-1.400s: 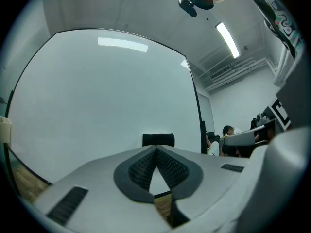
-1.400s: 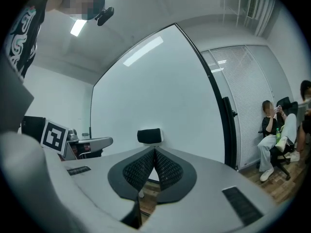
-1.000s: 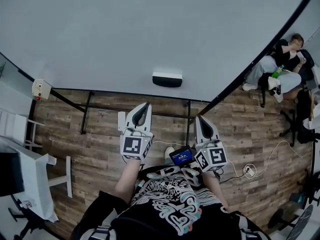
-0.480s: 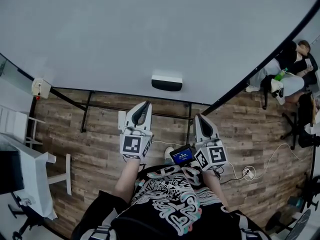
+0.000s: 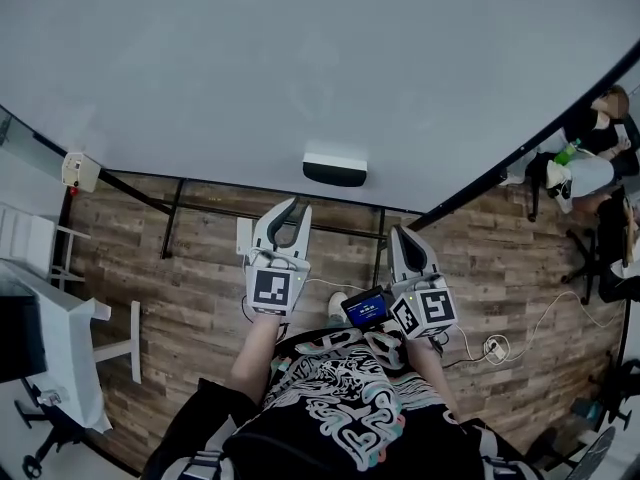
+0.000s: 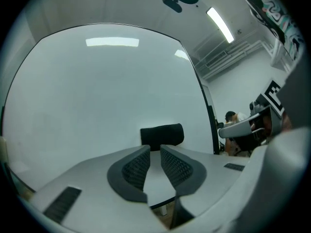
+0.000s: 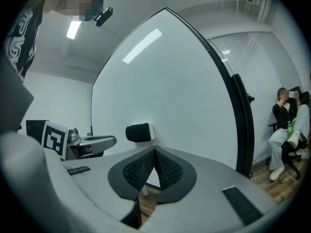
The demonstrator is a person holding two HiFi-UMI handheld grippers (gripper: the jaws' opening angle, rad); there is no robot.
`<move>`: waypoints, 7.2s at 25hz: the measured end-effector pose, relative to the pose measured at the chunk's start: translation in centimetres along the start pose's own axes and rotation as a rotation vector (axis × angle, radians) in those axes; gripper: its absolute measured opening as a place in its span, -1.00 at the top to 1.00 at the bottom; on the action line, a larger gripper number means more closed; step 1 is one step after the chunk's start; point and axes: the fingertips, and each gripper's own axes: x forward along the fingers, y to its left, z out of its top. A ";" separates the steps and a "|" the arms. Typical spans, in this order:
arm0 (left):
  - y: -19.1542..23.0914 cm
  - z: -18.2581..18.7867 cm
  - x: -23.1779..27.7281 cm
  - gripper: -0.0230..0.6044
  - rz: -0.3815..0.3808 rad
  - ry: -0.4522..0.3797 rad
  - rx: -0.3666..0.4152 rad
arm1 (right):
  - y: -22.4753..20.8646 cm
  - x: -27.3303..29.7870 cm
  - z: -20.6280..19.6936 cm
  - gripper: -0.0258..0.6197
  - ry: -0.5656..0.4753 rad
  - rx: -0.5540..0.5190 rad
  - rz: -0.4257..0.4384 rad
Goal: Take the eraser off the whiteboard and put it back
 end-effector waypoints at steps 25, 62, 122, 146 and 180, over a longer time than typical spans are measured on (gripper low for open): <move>-1.8 -1.6 4.4 -0.14 0.031 0.114 0.787 | -2.9 1.7 -0.4 0.84 0.023 0.002 0.006; -0.9 -1.7 8.4 -0.42 0.151 0.167 1.281 | -4.8 4.3 0.2 0.84 -0.006 0.100 0.121; -2.4 1.4 -1.6 0.02 0.085 0.073 1.198 | 2.3 -2.0 1.7 0.84 -0.057 0.070 0.036; -2.4 1.3 -11.1 0.02 0.049 0.041 1.171 | 9.7 -7.7 -0.1 0.84 -0.041 0.060 -0.017; -2.9 -0.5 -6.8 0.01 -0.032 0.027 1.161 | 6.4 -9.3 -1.5 0.84 -0.011 0.063 -0.130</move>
